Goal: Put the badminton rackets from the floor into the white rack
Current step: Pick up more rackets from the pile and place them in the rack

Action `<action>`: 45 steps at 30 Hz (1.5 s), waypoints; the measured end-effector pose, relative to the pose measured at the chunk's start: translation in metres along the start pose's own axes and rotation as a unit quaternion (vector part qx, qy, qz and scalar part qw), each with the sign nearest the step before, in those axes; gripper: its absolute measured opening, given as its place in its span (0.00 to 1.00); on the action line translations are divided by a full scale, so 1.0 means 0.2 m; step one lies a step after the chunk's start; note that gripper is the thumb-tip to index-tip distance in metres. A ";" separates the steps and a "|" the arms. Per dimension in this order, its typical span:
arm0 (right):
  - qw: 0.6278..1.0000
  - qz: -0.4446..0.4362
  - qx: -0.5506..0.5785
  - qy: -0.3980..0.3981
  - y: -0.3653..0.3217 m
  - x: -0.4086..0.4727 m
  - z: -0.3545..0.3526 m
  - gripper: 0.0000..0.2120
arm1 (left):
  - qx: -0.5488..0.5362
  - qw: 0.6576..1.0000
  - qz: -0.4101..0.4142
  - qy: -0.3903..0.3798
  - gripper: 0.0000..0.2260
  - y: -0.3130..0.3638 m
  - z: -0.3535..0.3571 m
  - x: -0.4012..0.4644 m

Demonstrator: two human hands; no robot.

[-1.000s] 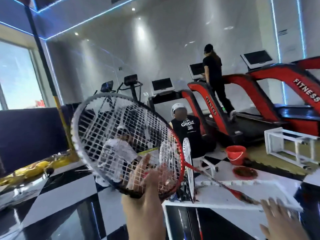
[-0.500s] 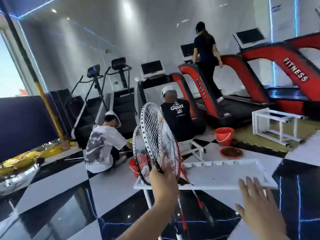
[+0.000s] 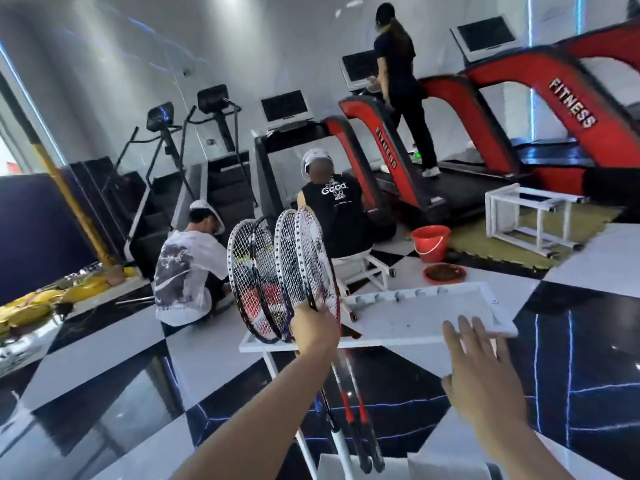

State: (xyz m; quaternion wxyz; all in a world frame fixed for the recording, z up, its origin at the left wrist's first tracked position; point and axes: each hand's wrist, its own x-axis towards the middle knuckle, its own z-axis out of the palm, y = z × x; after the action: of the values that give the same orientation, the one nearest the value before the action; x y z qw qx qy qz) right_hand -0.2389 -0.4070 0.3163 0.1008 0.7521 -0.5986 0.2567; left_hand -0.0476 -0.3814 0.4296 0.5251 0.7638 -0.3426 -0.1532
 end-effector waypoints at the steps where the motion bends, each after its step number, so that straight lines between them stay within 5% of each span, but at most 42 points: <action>1: 1.000 0.003 0.004 -0.002 0.00 0.00 0.00 0.42 | 0.002 1.000 -0.006 -0.002 0.09 0.01 0.01 0.01; 15: 0.999 -0.015 -0.026 -0.024 0.02 -0.03 -0.07 0.43 | 0.089 0.986 0.010 -0.141 0.19 0.01 -0.27 -0.19; 19: 1.000 0.004 -0.008 -0.023 -0.03 -0.09 -0.18 0.36 | 0.170 0.965 0.131 -0.149 0.17 0.01 -0.45 -0.29; 23: 1.000 -0.021 0.016 0.009 -0.16 -0.19 -0.33 0.29 | 0.345 0.875 0.312 -0.134 0.15 -0.04 -0.68 -0.41; 26: 0.999 -0.044 0.018 0.004 -0.27 -0.26 -0.42 0.27 | 0.345 0.856 0.365 -0.125 0.13 -0.12 -0.82 -0.45; 33: 0.994 -0.104 -0.005 0.017 -0.35 -0.60 -0.45 0.24 | 0.311 0.885 0.327 -0.112 0.12 -0.58 -0.96 -0.52; 39: 0.995 -0.070 -0.017 -0.074 -0.27 -0.90 -0.32 0.20 | 0.314 0.908 0.240 -0.140 0.13 -1.03 -0.94 -0.61; 45: 0.978 -0.002 -0.012 -0.208 -0.18 -1.19 -0.05 0.20 | 0.379 0.893 0.131 -0.203 0.14 -1.55 -0.87 -0.63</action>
State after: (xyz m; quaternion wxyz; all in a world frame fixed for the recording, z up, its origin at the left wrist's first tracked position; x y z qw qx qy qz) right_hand -0.2441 -0.1912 0.2106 -0.0163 0.7891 -0.6077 0.0873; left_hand 0.0779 -0.1072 0.2022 0.1300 0.8055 -0.5706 -0.0929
